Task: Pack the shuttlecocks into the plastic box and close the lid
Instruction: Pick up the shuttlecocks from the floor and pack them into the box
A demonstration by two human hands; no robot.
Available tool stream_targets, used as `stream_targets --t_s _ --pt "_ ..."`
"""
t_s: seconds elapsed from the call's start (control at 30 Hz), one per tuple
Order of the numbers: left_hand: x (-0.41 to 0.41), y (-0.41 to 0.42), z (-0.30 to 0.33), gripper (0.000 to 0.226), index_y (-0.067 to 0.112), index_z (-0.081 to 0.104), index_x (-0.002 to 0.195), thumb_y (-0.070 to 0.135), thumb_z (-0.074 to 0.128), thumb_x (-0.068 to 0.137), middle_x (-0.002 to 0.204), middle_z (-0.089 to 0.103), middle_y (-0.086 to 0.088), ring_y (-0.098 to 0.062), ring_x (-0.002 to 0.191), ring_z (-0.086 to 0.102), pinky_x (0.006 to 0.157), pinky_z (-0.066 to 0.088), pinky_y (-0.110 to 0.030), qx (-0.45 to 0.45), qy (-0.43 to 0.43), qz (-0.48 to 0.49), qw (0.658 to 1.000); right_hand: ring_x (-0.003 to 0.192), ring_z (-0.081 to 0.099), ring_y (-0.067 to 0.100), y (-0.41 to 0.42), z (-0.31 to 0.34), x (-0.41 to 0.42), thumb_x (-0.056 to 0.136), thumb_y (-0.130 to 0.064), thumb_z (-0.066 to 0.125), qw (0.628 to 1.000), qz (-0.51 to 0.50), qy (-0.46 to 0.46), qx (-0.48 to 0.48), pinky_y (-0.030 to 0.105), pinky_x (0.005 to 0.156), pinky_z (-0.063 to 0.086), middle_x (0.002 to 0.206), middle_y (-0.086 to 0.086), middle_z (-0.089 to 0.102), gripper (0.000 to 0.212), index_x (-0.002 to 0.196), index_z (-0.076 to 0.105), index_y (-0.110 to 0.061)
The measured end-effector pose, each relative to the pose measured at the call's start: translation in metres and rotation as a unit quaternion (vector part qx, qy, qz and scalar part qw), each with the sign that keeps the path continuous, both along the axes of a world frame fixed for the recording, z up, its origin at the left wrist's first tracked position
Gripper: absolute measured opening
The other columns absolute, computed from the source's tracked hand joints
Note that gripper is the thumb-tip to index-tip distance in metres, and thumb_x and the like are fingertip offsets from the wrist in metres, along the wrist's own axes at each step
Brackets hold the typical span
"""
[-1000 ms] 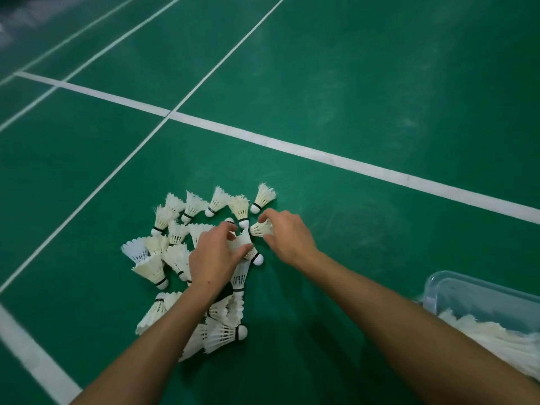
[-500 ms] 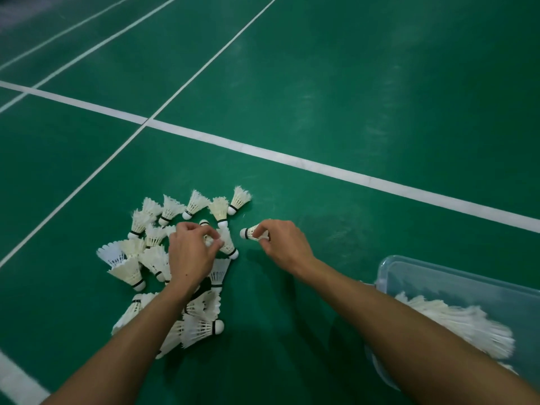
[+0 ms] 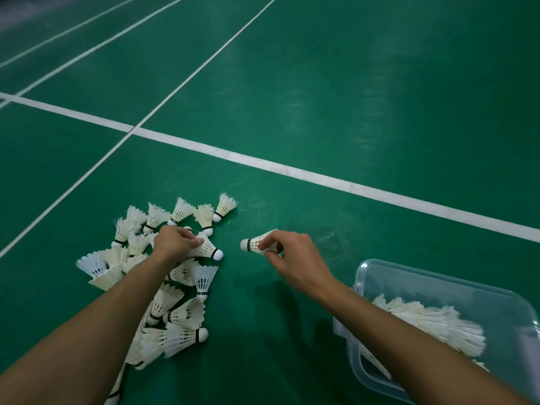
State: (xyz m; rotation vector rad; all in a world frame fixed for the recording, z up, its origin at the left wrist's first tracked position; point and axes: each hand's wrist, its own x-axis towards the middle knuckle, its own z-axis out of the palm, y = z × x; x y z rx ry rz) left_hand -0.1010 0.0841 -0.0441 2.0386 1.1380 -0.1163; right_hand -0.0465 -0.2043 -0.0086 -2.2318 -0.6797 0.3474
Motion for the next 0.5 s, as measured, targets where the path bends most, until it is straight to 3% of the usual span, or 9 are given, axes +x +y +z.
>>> stream_targets --t_s 0.13,0.27,0.4,0.5 --pt "-0.004 -0.009 0.010 0.016 0.009 0.076 0.081 0.020 0.087 0.084 0.098 0.074 -0.009 -0.032 0.105 0.069 0.097 0.057 -0.055 -0.002 -0.022 0.007 1.000 0.086 0.070 0.014 -0.016 0.007 0.000 0.093 -0.020 0.072 0.999 -0.008 0.005 0.032 0.044 0.078 0.060 0.101 -0.007 0.078 0.016 0.105 0.077 -0.029" --pt "-0.016 -0.035 0.044 0.016 0.013 0.076 0.082 0.026 0.086 0.084 0.116 0.075 -0.010 -0.031 0.119 0.065 0.110 0.048 -0.054 0.036 -0.095 -0.019 0.995 0.083 0.071 0.010 -0.042 0.025 -0.004 0.093 -0.022 0.074 0.997 -0.031 -0.004 0.067 0.042 0.078 0.060 0.099 -0.008 0.078 0.014 0.105 0.076 -0.029" --pt "-0.017 -0.086 0.098 0.017 0.016 0.078 0.086 0.032 0.085 0.085 0.110 0.074 -0.003 -0.018 0.111 0.064 0.101 0.048 -0.040 0.055 -0.184 -0.138 0.972 0.085 0.072 0.011 -0.075 0.049 -0.014 0.092 -0.022 0.076 0.994 -0.062 -0.023 0.085 0.041 0.079 0.061 0.097 -0.008 0.077 0.017 0.108 0.073 -0.028" --pt "-0.014 -0.129 0.129 0.015 0.024 0.077 0.081 0.035 0.086 0.083 0.116 0.071 0.003 -0.014 0.117 0.064 0.100 0.050 -0.039 0.051 -0.232 -0.224 0.945 0.084 0.071 0.008 -0.108 0.070 -0.024 0.093 -0.020 0.076 0.992 -0.088 -0.040 0.085 0.040 0.078 0.062 0.096 -0.009 0.075 0.020 0.112 0.071 -0.028"
